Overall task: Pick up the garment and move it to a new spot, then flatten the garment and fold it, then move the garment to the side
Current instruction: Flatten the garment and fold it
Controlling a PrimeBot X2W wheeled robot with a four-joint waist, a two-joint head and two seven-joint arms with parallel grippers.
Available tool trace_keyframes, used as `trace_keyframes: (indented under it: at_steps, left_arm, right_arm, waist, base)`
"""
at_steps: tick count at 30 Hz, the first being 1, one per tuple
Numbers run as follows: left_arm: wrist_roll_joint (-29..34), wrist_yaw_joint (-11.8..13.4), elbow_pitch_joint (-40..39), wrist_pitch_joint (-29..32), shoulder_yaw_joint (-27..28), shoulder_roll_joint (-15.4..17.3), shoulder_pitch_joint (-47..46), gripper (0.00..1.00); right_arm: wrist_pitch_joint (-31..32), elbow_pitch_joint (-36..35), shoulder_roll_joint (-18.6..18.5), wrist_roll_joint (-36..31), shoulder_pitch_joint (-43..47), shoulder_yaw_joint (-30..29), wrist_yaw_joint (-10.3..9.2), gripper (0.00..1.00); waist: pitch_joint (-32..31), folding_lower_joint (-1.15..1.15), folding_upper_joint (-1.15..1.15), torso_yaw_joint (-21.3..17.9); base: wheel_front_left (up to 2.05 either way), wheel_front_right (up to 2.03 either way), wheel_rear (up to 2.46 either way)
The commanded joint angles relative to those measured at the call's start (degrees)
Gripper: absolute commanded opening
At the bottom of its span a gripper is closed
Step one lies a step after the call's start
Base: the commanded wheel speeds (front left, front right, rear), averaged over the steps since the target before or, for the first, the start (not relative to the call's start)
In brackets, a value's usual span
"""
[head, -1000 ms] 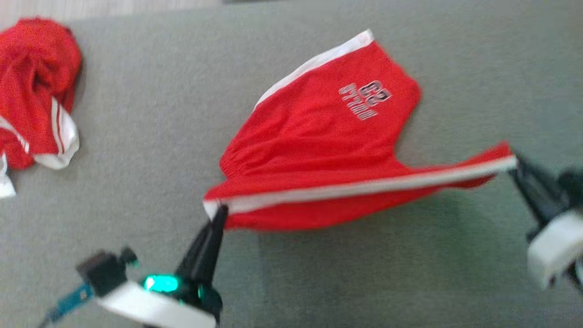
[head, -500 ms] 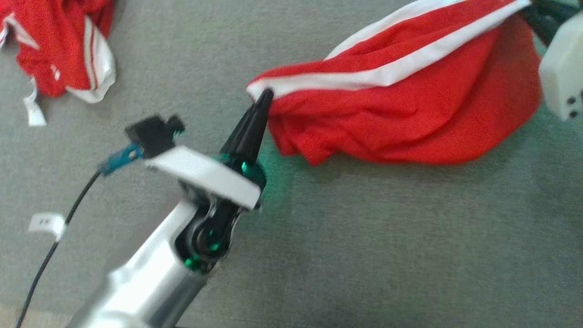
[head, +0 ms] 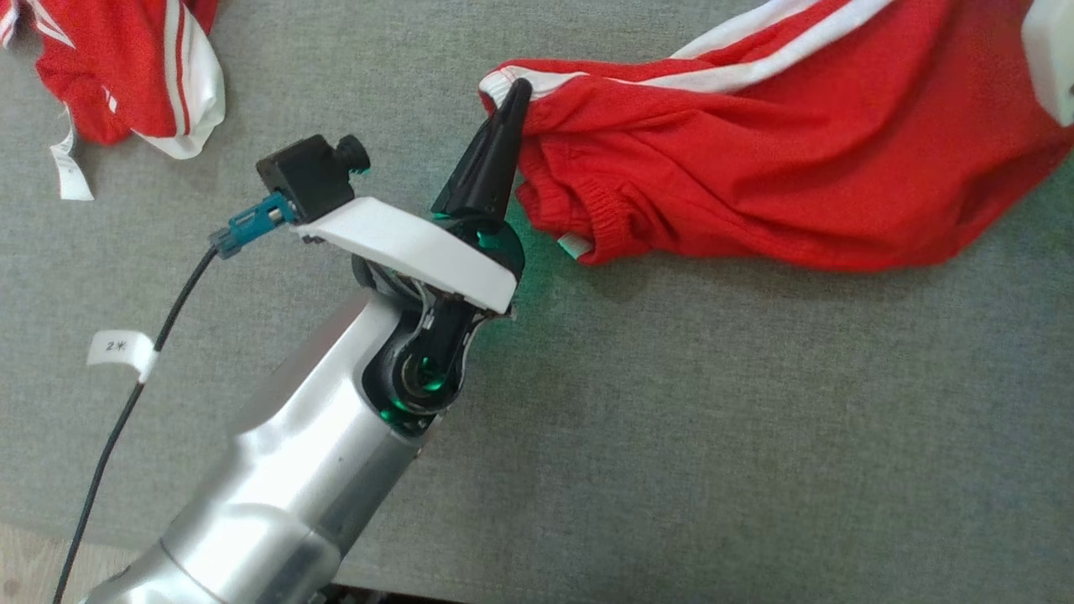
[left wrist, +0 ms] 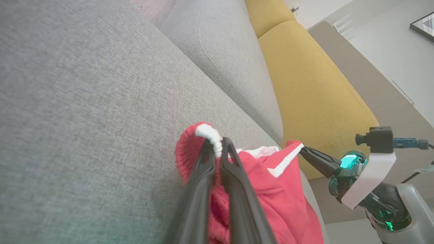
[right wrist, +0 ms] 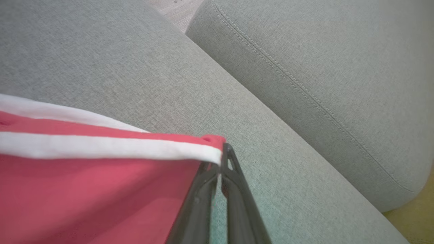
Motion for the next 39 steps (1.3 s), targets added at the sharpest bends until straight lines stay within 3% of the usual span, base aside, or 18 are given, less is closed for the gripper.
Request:
trace_keyframes:
  at_steps: [1,4,5,6,7,8,9,10,15,21,24,28,33,38,39]
  left_arm:
    - [0.01,0.06,-0.49,-0.41,1.78,1.27,0.50,0.00]
    - [0.16,0.11,-0.77,-0.02,1.10,1.54,1.34,0.00]
    - [0.39,0.34,-0.81,0.03,0.90,1.72,1.55,0.00]
    - [0.68,0.56,-0.86,-0.04,0.76,1.90,1.70,0.07]
    - [0.76,0.91,-0.88,-0.22,0.80,2.01,2.00,0.33]
    - [0.78,1.22,-1.02,-0.33,0.85,2.16,2.33,0.46]
    - [0.77,1.51,-1.38,-0.41,0.90,2.37,2.75,0.82]
    - [0.48,1.72,-1.83,-0.30,0.94,2.63,3.39,1.00]
    - [1.18,3.27,-5.33,-0.50,0.54,5.98,7.61,1.00]
    - [12.74,7.73,-10.43,-7.93,-0.60,11.44,10.97,1.00]
    - [19.47,10.50,-12.25,-10.10,-0.03,11.61,11.62,1.00]
    - [28.48,12.27,-14.26,-10.76,2.76,9.38,12.63,1.00]
    - [38.09,10.29,-15.86,-10.80,8.65,4.00,17.01,1.00]
    - [45.40,6.49,-15.16,-10.81,14.66,0.08,21.98,1.00]
    - [46.77,5.54,-15.00,-10.81,15.58,-0.42,22.96,1.00]
  right_arm:
    - [-0.37,-1.22,0.05,-0.10,-0.03,-0.07,-0.04,0.00]
    - [-2.69,1.18,1.01,-0.17,-0.28,0.16,-0.04,0.00]
    - [-3.61,2.06,1.50,-0.43,-0.27,-0.25,-0.04,0.49]
    - [-4.08,2.98,2.05,-0.54,-0.06,-0.49,-0.04,1.00]
    - [-4.29,3.81,2.59,-0.60,0.23,-0.68,-0.04,1.00]
    - [-4.35,4.45,3.25,-0.37,0.59,-0.91,-0.04,1.00]
    - [-4.30,4.96,3.95,0.08,0.95,-1.48,-0.04,1.00]
    - [-4.21,5.21,4.57,0.50,1.44,-1.86,-0.04,1.00]
    - [-1.16,4.62,5.49,3.93,5.14,-4.75,-0.04,1.00]
    - [2.82,4.03,7.13,4.85,9.31,-15.17,-0.04,1.00]
    - [4.66,4.51,11.02,3.54,11.19,-21.28,-0.04,1.00]
    - [7.83,5.71,16.71,-0.29,13.52,-27.21,-0.04,1.00]
    - [10.96,7.79,20.94,-7.20,16.53,-31.58,-0.04,1.00]
    - [13.48,8.76,24.04,-7.97,19.53,-31.70,-0.04,1.00]
    - [13.78,8.91,24.38,-7.90,19.97,-31.64,-0.04,0.83]
  waist:
    - [-0.04,0.00,0.00,0.04]
    - [-0.39,0.00,0.00,0.20]
    - [-0.53,0.00,0.00,0.20]
    - [-0.72,0.00,0.00,0.17]
    - [-0.99,0.00,0.00,0.07]
    - [-1.32,0.00,0.00,-0.12]
    - [-1.59,0.00,0.00,-0.37]
    - [-2.01,0.00,0.00,-0.71]
    - [-5.21,0.00,0.00,-2.61]
    - [-7.98,0.00,0.00,-3.34]
    - [-7.76,0.00,0.00,-2.47]
    - [-6.41,0.00,0.00,-0.60]
    - [-5.38,0.00,0.00,1.77]
    - [-6.77,0.00,0.00,2.58]
    - [-7.14,0.00,0.00,2.50]
  base:
    - [0.00,0.00,0.00]
    - [0.00,0.00,0.00]
    - [0.00,0.00,0.00]
    - [0.00,0.00,0.00]
    - [0.00,0.00,0.00]
    - [0.00,0.00,0.00]
    - [0.00,0.00,0.00]
    - [0.00,0.00,0.00]
    - [0.00,0.00,0.00]
    - [0.00,0.00,0.00]
    - [0.00,0.00,0.00]
    - [0.00,0.00,0.00]
    - [0.00,0.00,0.00]
    - [0.00,0.00,0.00]
    - [0.00,0.00,0.00]
